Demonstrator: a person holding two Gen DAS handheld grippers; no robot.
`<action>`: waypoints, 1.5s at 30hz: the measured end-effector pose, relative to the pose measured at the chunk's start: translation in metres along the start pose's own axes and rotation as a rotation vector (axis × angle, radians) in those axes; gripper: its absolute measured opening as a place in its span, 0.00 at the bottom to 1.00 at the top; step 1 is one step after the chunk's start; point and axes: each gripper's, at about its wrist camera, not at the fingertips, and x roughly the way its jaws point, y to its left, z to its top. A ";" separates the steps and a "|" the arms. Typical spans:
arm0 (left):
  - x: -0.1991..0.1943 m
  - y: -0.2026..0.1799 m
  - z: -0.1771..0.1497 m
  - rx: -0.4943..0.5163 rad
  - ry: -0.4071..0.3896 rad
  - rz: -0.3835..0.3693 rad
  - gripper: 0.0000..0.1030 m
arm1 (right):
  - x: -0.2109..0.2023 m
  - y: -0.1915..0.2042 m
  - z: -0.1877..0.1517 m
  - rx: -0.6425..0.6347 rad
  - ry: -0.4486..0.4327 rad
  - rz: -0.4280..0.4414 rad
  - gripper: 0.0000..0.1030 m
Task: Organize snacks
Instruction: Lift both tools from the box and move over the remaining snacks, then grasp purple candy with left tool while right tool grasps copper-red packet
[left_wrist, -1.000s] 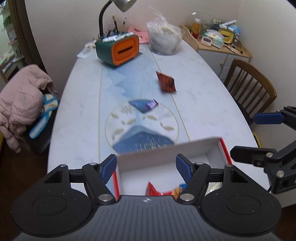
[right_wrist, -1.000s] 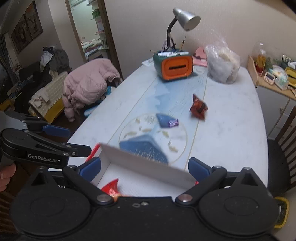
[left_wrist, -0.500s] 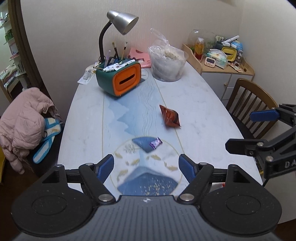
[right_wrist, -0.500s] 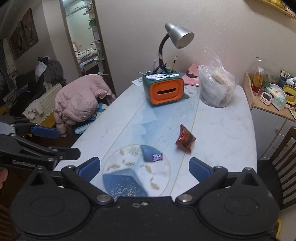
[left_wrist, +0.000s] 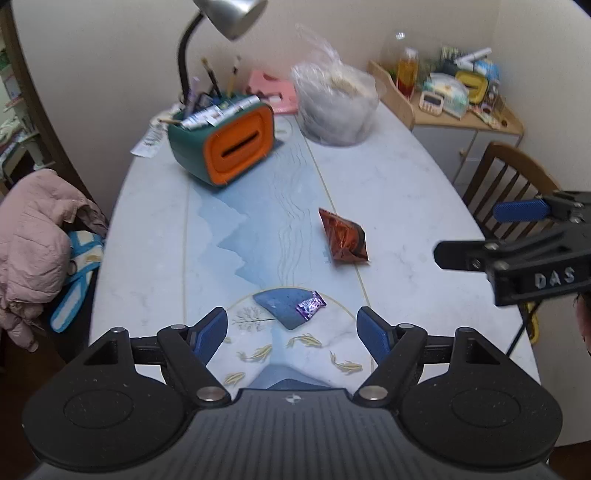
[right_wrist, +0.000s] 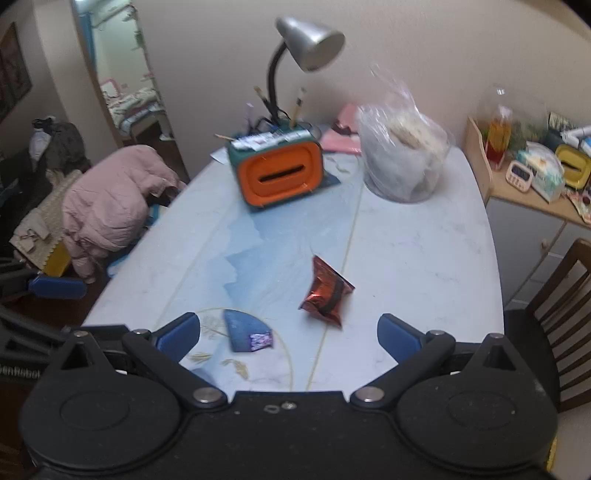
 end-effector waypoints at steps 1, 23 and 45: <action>0.010 -0.002 0.002 0.011 0.013 -0.006 0.75 | 0.010 -0.004 0.002 0.006 0.012 -0.003 1.00; 0.198 -0.015 0.023 0.086 0.289 -0.039 0.74 | 0.180 -0.066 0.017 0.149 0.206 -0.029 0.99; 0.258 -0.027 0.010 0.171 0.312 -0.058 0.56 | 0.247 -0.072 0.013 0.189 0.257 -0.019 0.82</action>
